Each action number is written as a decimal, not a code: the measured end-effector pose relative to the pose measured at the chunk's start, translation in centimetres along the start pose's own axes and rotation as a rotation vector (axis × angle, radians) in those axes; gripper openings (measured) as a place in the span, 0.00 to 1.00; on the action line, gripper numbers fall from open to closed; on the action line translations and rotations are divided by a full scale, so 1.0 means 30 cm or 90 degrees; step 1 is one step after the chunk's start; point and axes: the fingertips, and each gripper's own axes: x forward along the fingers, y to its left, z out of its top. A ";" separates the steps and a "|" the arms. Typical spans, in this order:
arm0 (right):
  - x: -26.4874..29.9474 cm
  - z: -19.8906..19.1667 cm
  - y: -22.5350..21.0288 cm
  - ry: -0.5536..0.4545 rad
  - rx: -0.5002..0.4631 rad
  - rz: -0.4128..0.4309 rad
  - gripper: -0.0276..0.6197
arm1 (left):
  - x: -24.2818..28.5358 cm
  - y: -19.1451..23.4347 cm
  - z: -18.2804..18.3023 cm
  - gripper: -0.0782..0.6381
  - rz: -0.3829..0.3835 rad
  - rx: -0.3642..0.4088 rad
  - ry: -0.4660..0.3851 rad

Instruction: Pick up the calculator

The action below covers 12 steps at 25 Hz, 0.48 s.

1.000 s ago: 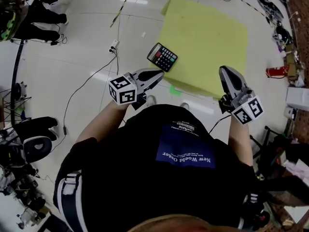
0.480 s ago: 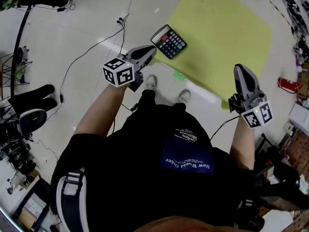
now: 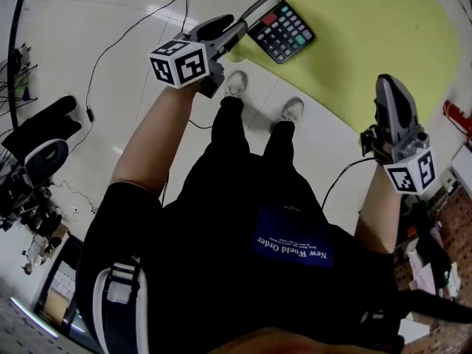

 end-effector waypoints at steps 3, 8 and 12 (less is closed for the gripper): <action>0.020 -0.068 0.016 0.018 0.000 0.005 0.02 | 0.032 0.004 -0.057 0.32 -0.023 -0.004 0.009; 0.021 -0.116 0.021 0.024 0.016 0.014 0.02 | 0.070 -0.028 -0.099 0.32 -0.058 -0.017 0.005; 0.037 -0.143 0.022 0.030 0.027 0.013 0.02 | 0.095 -0.058 -0.113 0.32 -0.087 -0.001 0.024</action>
